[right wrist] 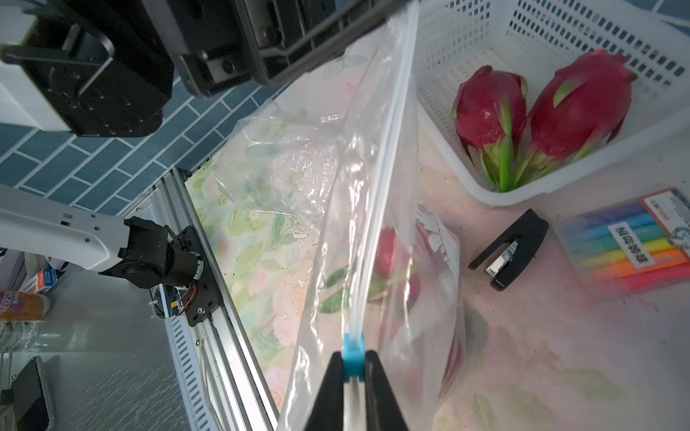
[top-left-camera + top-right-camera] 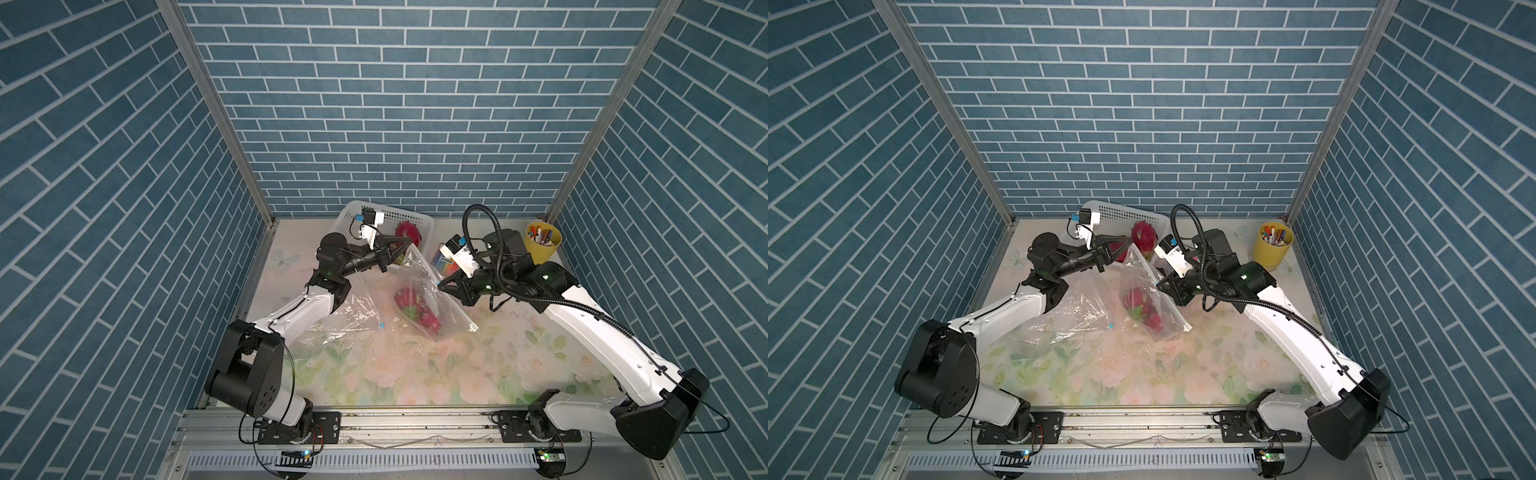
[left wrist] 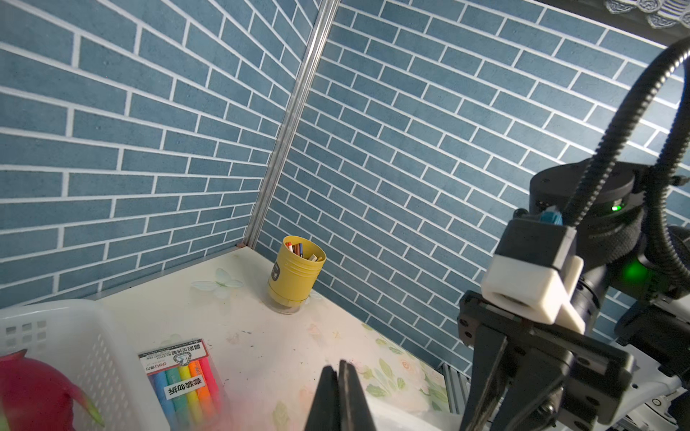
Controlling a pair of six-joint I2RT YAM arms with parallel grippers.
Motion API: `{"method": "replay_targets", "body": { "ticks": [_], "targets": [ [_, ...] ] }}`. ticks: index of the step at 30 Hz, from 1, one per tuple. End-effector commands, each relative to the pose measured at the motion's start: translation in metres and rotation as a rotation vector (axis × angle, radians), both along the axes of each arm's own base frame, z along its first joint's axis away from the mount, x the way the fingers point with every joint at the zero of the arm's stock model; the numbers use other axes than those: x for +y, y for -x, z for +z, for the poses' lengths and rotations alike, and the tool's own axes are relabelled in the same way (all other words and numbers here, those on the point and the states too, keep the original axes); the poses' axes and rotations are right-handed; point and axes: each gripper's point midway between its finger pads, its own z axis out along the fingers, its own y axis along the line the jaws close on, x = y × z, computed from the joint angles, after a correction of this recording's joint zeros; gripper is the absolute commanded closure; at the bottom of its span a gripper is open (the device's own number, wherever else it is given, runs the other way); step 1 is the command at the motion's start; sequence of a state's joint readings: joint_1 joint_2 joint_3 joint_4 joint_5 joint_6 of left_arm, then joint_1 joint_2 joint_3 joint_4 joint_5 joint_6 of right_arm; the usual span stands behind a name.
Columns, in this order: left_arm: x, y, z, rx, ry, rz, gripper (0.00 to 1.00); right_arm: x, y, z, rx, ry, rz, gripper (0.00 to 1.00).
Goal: Open the zip-top bag and take out the dragon fruit
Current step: Unzip the zipper on the zipper food storage bag.
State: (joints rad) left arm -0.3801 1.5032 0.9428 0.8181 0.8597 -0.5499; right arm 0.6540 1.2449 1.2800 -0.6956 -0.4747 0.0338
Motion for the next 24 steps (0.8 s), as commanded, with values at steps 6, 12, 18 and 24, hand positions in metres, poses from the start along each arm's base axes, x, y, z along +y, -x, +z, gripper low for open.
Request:
{"method": "replay_targets", "body": {
  "ticks": [6,12,18,24],
  "targets": [
    [0.022,-0.023,0.024,-0.065,0.024,0.145,1.00,-0.029,0.042,-0.029,0.143,0.033,-0.058,0.88],
    [0.022,-0.027,0.021,-0.062,0.007,0.156,1.00,-0.047,0.057,-0.037,0.169,0.046,-0.105,0.88],
    [0.022,-0.029,0.022,-0.064,-0.003,0.165,1.00,-0.060,0.069,-0.047,0.202,0.069,-0.141,0.88],
    [0.023,-0.030,0.021,-0.064,-0.009,0.173,1.00,-0.067,0.075,-0.056,0.230,0.081,-0.166,0.88]
  ]
}}
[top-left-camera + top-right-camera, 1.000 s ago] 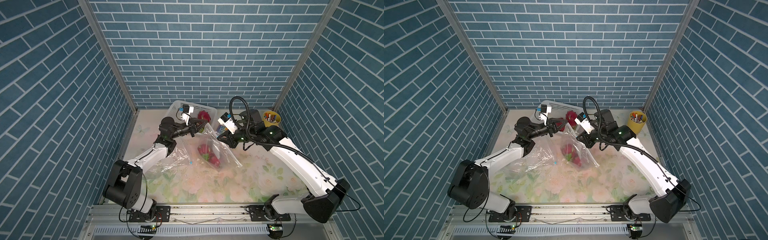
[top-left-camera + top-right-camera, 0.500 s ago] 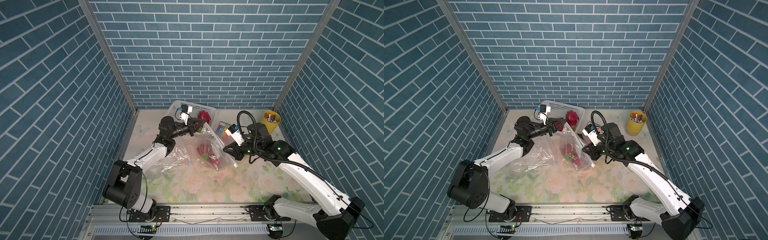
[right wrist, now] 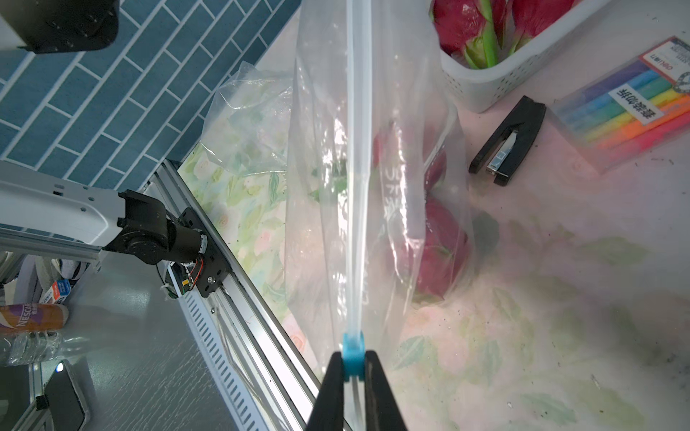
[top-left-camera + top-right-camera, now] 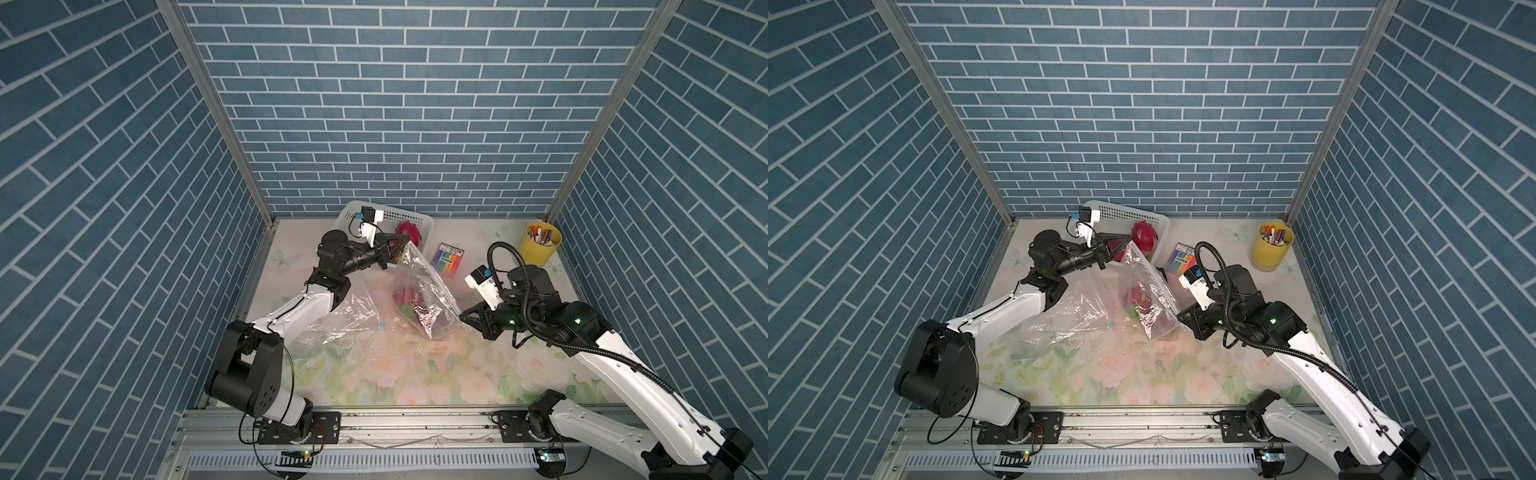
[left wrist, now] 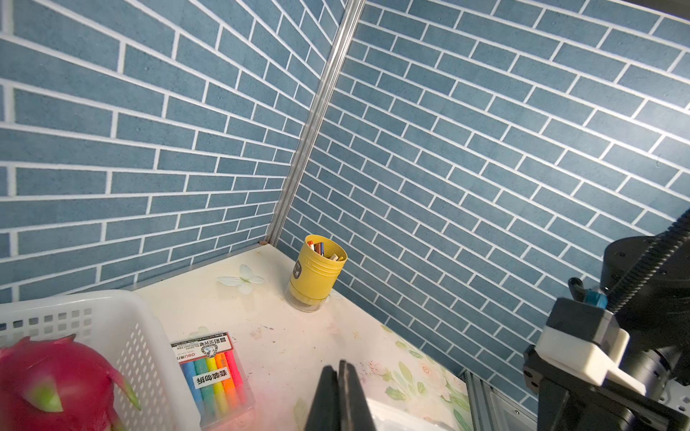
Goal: Open the zip-top bag and take out the dragon fruit
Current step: Unzip the zipper on the zipper food storage bag.
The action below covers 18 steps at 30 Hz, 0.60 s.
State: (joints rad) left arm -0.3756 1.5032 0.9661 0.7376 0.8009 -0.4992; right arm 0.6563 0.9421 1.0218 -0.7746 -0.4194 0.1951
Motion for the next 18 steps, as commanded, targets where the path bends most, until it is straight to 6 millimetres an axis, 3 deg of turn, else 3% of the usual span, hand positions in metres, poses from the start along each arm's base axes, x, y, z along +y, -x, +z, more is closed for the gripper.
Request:
{"method": "replay_targets", "body": {
  "ticks": [1,5,9,13,18],
  "targets": [
    [0.018,-0.017,0.025,-0.075,0.019,0.104,1.00,-0.014,0.020,-0.023,0.116,0.067,-0.025,0.88],
    [0.017,-0.016,0.022,-0.070,0.022,0.092,1.00,-0.009,0.015,-0.013,0.094,0.037,-0.021,0.88],
    [0.008,-0.007,0.016,-0.058,0.020,0.017,1.00,0.001,-0.011,0.032,-0.024,-0.010,-0.056,0.84],
    [0.002,0.009,0.012,-0.062,0.020,-0.055,1.00,-0.002,-0.052,0.073,-0.161,0.014,-0.186,0.66],
    [0.001,0.019,0.009,-0.088,-0.013,-0.079,1.00,0.015,-0.086,0.098,-0.250,0.002,-0.195,0.50]
  ]
}}
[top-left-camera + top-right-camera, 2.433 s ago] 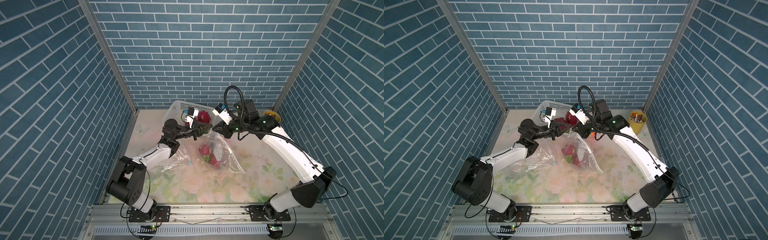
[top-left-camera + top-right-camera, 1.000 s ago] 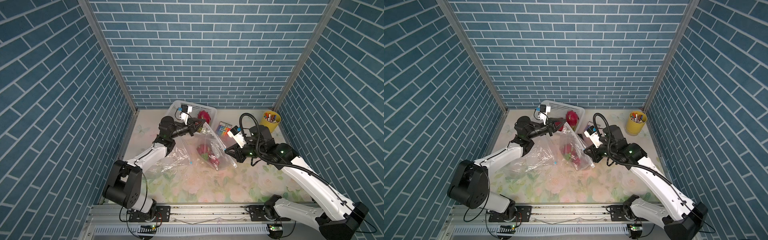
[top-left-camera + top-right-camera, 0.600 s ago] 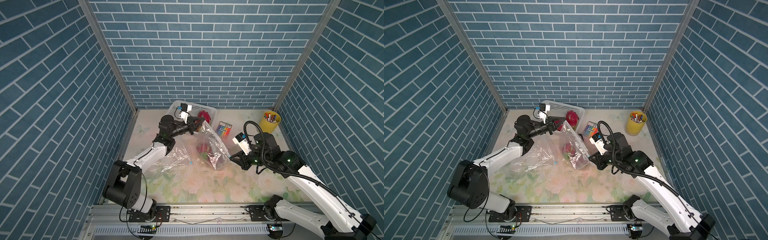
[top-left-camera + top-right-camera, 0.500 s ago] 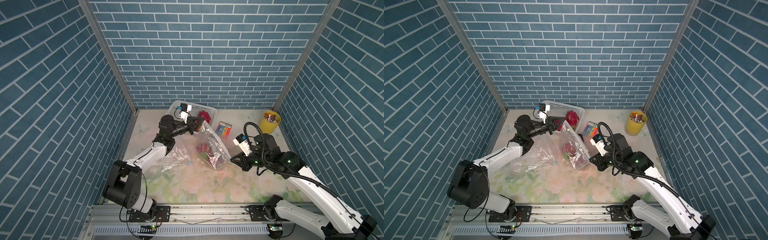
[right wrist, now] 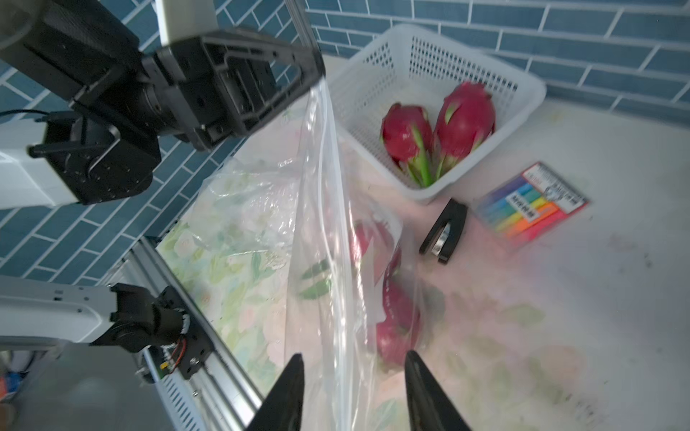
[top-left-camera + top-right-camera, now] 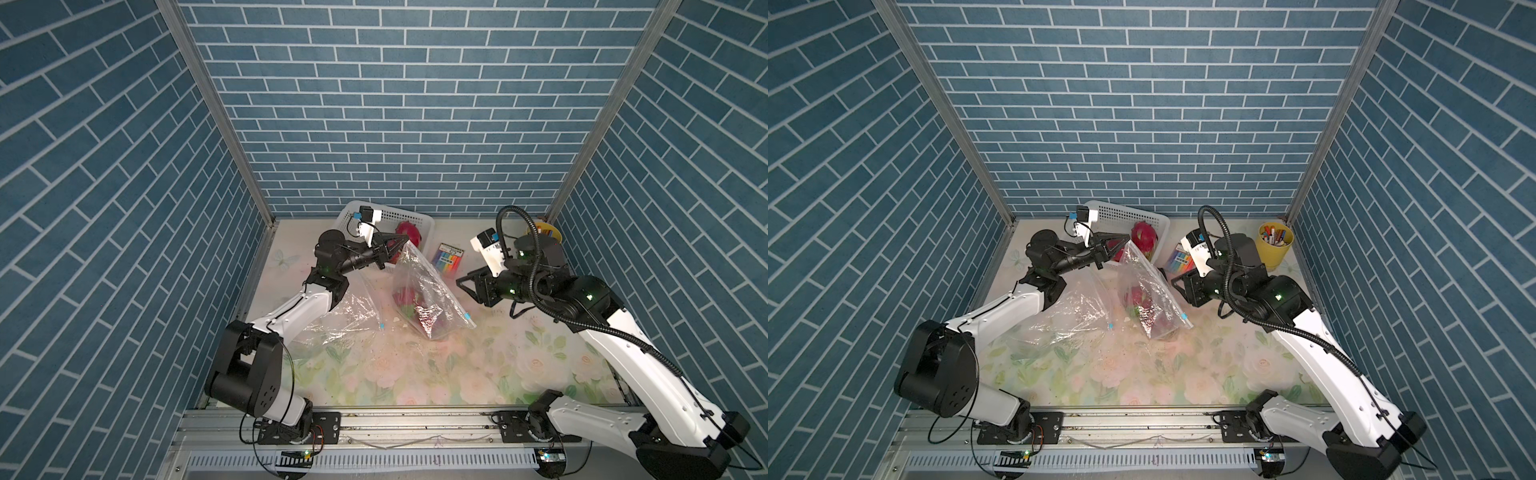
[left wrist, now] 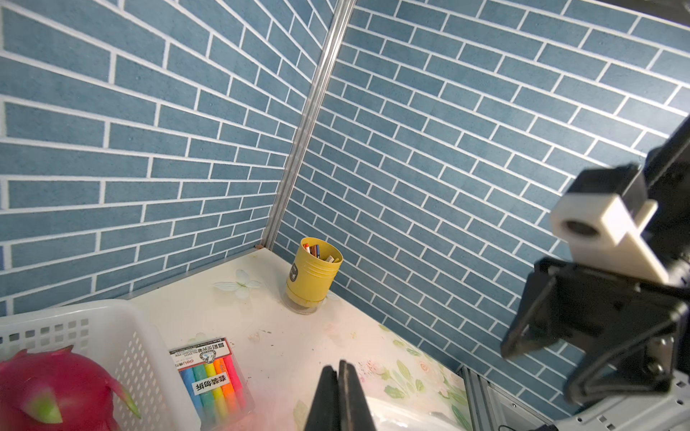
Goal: Open the zip-top bag and take out the dragon fruit
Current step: Unzip the zipper on the zipper food storage bag, then open the zipper of the food storage bag at the center of the board.
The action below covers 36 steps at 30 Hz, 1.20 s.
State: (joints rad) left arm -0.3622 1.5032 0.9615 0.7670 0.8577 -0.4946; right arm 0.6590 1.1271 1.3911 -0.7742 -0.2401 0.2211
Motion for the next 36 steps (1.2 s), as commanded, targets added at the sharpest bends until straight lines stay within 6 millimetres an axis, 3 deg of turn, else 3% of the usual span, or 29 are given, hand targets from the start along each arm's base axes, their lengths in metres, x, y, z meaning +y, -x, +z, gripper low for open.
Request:
{"method": "replay_targets", "body": {
  "ticks": [1,4,8,15,20,23,28,30,32,36],
  "targets": [
    [-0.001,0.016,0.008,-0.068,-0.012,-0.048,1.00,0.004,-0.030,0.002,-0.053,0.036,-0.051,0.49],
    [-0.003,0.027,0.013,-0.101,-0.010,-0.092,1.00,0.015,-0.048,-0.008,-0.049,0.050,-0.027,0.44],
    [-0.002,0.031,0.016,-0.123,-0.008,-0.101,1.00,0.032,-0.059,-0.026,-0.007,0.058,0.021,0.30],
    [0.001,0.023,0.017,-0.110,0.017,-0.054,1.00,0.067,-0.036,-0.046,0.123,-0.048,0.201,0.16],
    [0.001,0.015,0.016,-0.080,0.048,-0.027,1.00,0.087,-0.030,-0.061,0.196,-0.151,0.232,0.18],
    [0.004,0.007,0.009,-0.050,0.049,0.014,1.00,0.098,-0.027,-0.068,0.231,-0.178,0.241,0.31],
    [0.010,0.001,0.000,-0.003,0.053,0.079,1.00,0.099,-0.031,-0.073,0.229,-0.189,0.214,0.85],
    [0.015,-0.008,-0.007,0.050,0.030,0.140,0.96,0.094,-0.035,-0.071,0.210,-0.176,0.181,1.00],
    [0.023,-0.013,-0.012,0.099,0.011,0.205,0.70,0.090,-0.037,-0.068,0.191,-0.166,0.153,1.00],
    [0.036,0.000,-0.011,0.152,0.003,0.261,0.36,0.082,-0.044,-0.067,0.165,-0.155,0.091,1.00]
  ]
}}
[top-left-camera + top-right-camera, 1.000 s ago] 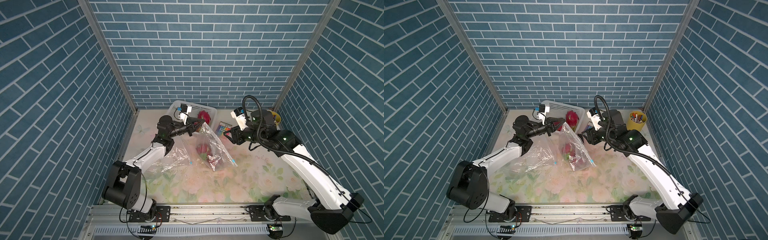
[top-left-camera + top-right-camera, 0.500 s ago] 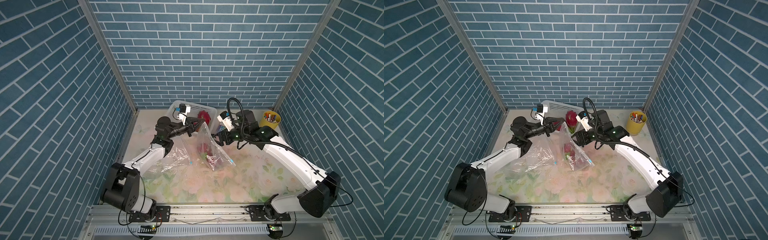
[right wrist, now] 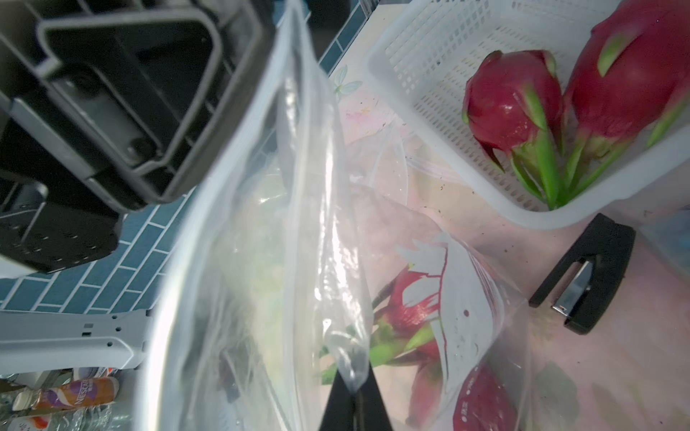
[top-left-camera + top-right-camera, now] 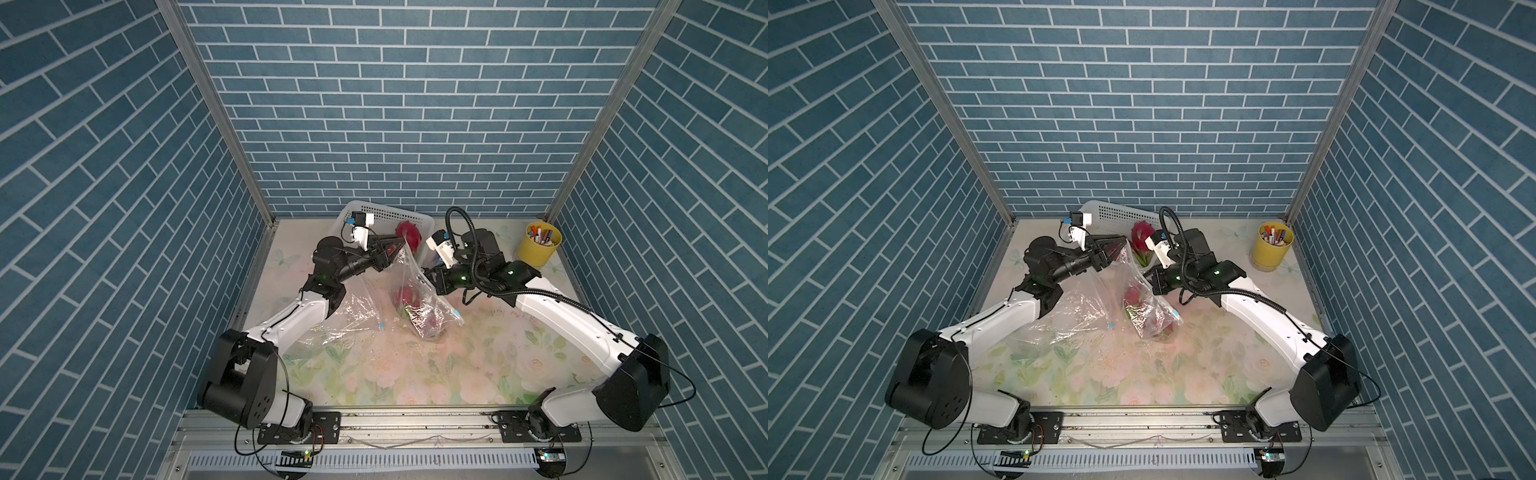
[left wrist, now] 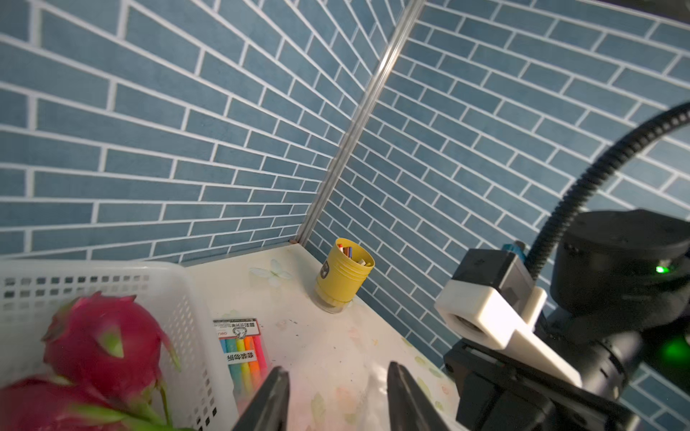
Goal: Open the zip-top bag and take out the dragon fruit
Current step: Open the zipper of the food storage bag at the center of the board.
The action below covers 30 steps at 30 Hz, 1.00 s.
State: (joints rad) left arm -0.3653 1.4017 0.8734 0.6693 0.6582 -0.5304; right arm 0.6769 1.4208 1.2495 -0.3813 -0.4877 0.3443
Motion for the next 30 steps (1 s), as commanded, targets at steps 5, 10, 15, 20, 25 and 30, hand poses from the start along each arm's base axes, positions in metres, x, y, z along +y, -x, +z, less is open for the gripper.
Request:
{"method": "replay_targets", "body": {
  "ticks": [5,10,15,20,25,30],
  "targets": [
    [0.026,0.033,-0.006,0.141,-0.011,0.110,0.19,-0.011,-0.014,0.016,-0.062,-0.026,-0.123,1.00],
    [0.019,0.062,-0.023,0.235,0.016,0.070,0.12,-0.009,-0.018,0.021,-0.092,-0.038,-0.149,1.00],
    [-0.008,0.070,-0.040,0.301,0.040,-0.003,0.12,-0.003,-0.016,0.028,-0.110,-0.066,-0.144,1.00],
    [-0.039,0.073,-0.049,0.330,0.047,-0.102,0.35,-0.004,-0.015,0.028,-0.115,-0.076,-0.166,1.00],
    [-0.047,0.071,-0.053,0.333,0.042,-0.130,0.95,-0.020,-0.018,0.026,-0.140,-0.038,-0.240,1.00],
    [-0.036,0.064,-0.056,0.296,-0.033,-0.037,1.00,-0.058,-0.026,0.025,-0.209,0.091,-0.386,1.00]
  ]
}}
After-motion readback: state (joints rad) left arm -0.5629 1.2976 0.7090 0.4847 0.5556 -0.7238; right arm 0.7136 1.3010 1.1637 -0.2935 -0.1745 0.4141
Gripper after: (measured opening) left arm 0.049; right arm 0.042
